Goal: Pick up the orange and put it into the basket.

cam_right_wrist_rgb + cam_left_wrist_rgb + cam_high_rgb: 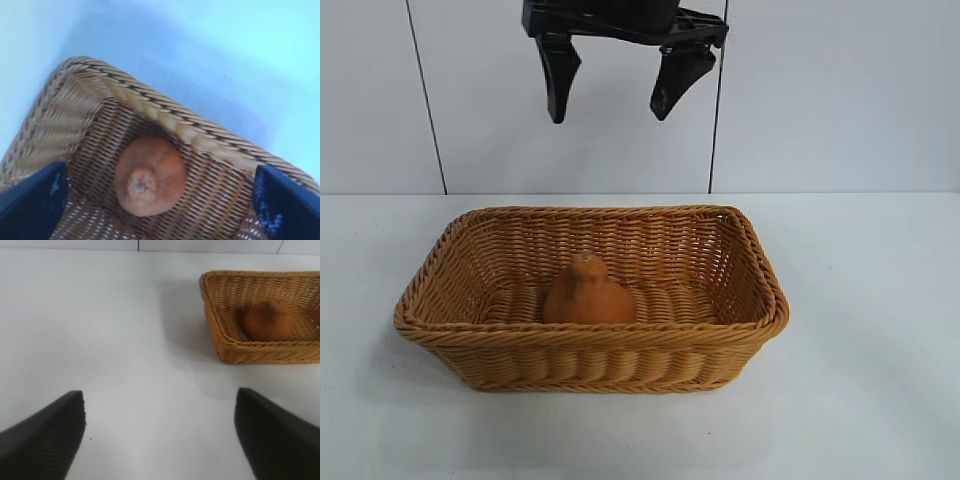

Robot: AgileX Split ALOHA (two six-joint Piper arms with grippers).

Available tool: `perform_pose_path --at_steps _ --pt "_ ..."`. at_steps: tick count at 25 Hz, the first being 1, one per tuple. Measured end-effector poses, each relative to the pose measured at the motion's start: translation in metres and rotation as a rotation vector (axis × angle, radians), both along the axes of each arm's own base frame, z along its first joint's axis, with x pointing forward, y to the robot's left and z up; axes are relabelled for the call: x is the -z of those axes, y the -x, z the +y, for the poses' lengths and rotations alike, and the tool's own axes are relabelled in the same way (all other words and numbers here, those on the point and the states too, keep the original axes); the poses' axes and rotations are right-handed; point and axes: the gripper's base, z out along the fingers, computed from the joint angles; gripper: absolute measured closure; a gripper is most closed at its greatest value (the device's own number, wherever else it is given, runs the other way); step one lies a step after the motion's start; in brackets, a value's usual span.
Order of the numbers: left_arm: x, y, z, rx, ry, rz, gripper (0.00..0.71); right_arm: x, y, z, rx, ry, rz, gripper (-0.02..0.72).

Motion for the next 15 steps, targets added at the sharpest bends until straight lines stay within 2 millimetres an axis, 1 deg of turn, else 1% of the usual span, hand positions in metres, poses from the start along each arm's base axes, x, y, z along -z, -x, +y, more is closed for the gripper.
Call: perform_pose_path --at_steps 1,5,7,9,12,15 --pt "0.000 0.000 0.000 0.000 0.000 0.000 0.128 0.000 -0.005 -0.012 0.023 0.008 -0.003 0.010" --pt "0.000 0.000 0.000 0.000 0.000 0.000 0.128 0.000 -0.026 -0.071 0.136 0.037 -0.011 0.010" --pt "0.000 0.000 0.000 0.000 0.000 0.000 0.128 0.003 -0.032 -0.099 0.193 0.045 -0.001 0.010" --pt "0.000 0.000 0.000 0.000 0.000 0.000 0.128 0.007 -0.035 -0.120 0.238 0.049 0.013 0.010" --pt "0.000 0.000 0.000 0.000 0.000 0.000 0.128 0.017 -0.036 -0.142 0.283 0.059 0.049 0.010" --pt "0.000 0.000 0.000 0.000 0.000 0.000 0.128 0.033 -0.033 -0.150 0.298 0.078 0.106 0.010"
